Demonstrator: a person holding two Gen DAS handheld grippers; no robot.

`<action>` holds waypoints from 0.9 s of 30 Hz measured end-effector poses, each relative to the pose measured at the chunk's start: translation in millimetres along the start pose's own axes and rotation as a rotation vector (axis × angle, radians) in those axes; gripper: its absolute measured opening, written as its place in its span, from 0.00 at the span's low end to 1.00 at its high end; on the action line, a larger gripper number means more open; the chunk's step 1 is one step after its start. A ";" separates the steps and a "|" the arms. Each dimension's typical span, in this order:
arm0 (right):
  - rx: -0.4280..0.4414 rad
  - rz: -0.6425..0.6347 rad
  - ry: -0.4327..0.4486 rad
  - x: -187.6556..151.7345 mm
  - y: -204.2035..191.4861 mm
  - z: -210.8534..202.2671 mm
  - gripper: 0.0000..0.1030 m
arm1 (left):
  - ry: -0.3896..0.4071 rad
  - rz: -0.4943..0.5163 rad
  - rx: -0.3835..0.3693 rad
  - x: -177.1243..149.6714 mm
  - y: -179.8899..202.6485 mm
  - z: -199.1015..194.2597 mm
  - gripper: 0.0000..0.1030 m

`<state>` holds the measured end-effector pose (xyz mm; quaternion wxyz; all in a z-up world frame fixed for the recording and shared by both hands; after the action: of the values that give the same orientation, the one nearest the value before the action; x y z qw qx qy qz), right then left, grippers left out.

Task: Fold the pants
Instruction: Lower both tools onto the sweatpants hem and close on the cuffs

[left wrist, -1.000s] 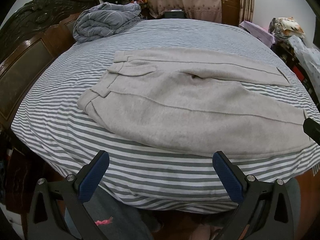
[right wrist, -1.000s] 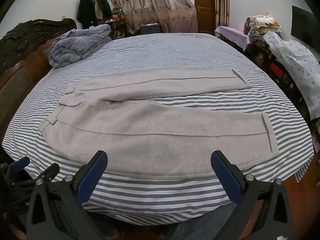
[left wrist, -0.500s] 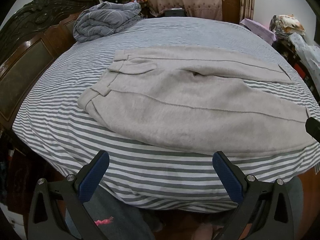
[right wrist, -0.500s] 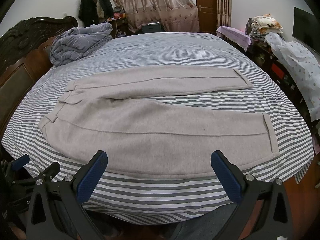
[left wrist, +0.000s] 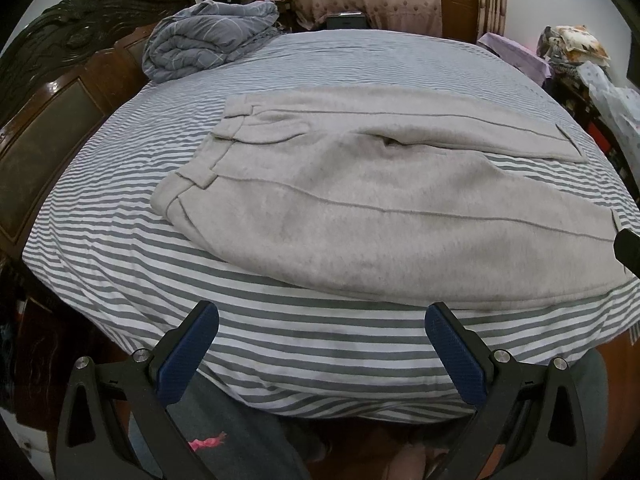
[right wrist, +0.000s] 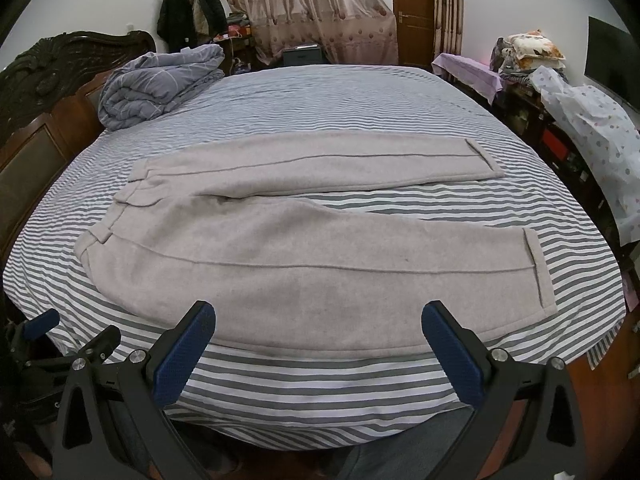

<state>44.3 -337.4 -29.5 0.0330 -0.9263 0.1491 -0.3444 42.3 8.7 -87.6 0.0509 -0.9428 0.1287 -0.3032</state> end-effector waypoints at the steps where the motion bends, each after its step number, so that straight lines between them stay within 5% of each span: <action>1: 0.000 -0.001 0.000 -0.5 0.2 0.3 0.99 | 0.000 0.001 -0.001 0.3 -0.3 0.4 0.99; 14: 0.052 0.015 -0.074 6.2 -2.9 23.0 0.99 | 0.026 -0.031 -0.026 36.6 -39.4 15.7 0.99; 21: 0.135 -0.060 -0.131 49.9 -29.9 49.4 1.00 | 0.047 -0.045 0.001 85.1 -104.8 38.5 0.99; 27: 0.113 -0.170 -0.103 101.2 -47.9 70.6 1.00 | 0.045 -0.082 -0.033 129.1 -165.0 81.3 0.99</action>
<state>174.8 -324.9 -11.7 0.0636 -0.9487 0.0483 -0.3060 226.0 133.5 -52.7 0.0201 -0.9409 0.0959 -0.3241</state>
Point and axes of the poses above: each gripper's, at about its wrist camera, not at the fingertips, and z roughly the way its jaws point, y to its right, x to its top, the point moved 6 cm from there along z, roughly the way its jaws point, and after that the axes turned 10 degrees about z, right-handed, at the moved point
